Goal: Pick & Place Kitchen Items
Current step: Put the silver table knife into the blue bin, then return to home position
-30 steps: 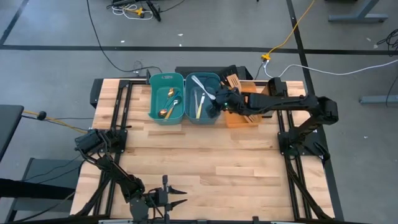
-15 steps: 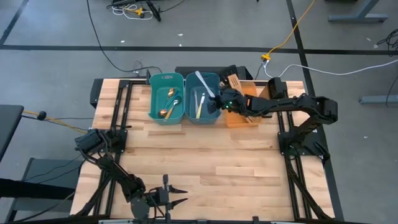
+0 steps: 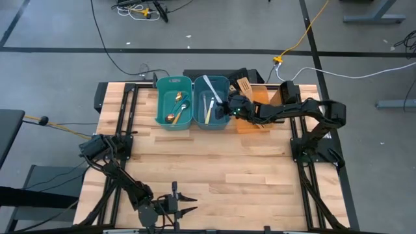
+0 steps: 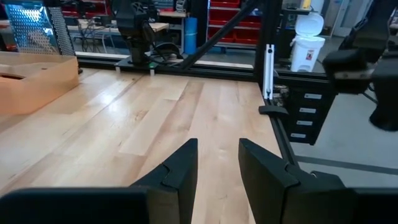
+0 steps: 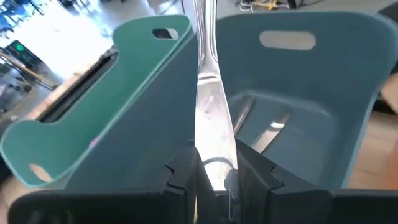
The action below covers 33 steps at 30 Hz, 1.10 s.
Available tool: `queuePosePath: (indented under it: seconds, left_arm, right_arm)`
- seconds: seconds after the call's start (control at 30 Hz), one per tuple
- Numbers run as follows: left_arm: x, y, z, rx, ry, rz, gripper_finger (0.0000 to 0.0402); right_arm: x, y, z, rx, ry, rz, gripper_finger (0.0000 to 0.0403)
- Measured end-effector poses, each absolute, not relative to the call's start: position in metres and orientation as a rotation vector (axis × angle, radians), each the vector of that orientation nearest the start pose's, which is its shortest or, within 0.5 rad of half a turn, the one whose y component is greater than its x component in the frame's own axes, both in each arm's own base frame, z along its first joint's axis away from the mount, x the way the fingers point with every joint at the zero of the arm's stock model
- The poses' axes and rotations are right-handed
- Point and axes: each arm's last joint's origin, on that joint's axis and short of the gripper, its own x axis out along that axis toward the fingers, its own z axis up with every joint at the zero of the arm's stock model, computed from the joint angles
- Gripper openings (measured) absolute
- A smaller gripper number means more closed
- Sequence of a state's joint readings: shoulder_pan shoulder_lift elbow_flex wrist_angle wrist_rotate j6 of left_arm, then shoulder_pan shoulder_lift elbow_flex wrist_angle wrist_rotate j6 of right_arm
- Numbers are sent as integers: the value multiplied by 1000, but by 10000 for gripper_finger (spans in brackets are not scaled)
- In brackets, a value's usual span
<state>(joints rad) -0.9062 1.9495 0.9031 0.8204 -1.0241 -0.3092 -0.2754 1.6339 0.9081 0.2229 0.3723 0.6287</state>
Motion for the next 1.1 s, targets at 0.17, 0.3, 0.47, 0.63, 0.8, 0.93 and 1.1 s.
queuePosePath:
  seconds: [0.17, 0.3, 0.47, 0.63, 0.8, 0.93, 1.1]
  left_arm:
    - [249, -278, 148, -125, 110, 131, 122]
    - [249, -279, 148, -124, 111, 129, 122]
    - [249, -279, 148, -122, 111, 128, 122]
    - [249, -279, 148, -122, 111, 129, 122]
    - [249, -279, 148, -122, 111, 128, 122]
    - [249, -279, 148, -122, 111, 128, 122]
    - [249, -279, 148, -122, 111, 128, 122]
  right_arm:
    - [332, -109, 182, 591, 346, -778, 83]
    - [335, -111, 171, 595, 374, -787, 83]
    - [336, -113, 164, 614, 389, -782, 83]
    - [336, -114, 162, 614, 398, -785, 83]
    - [336, -113, 162, 608, 402, -777, 83]
    - [336, -113, 162, 609, 402, -775, 125]
    - [336, -114, 162, 607, 395, -793, 215]
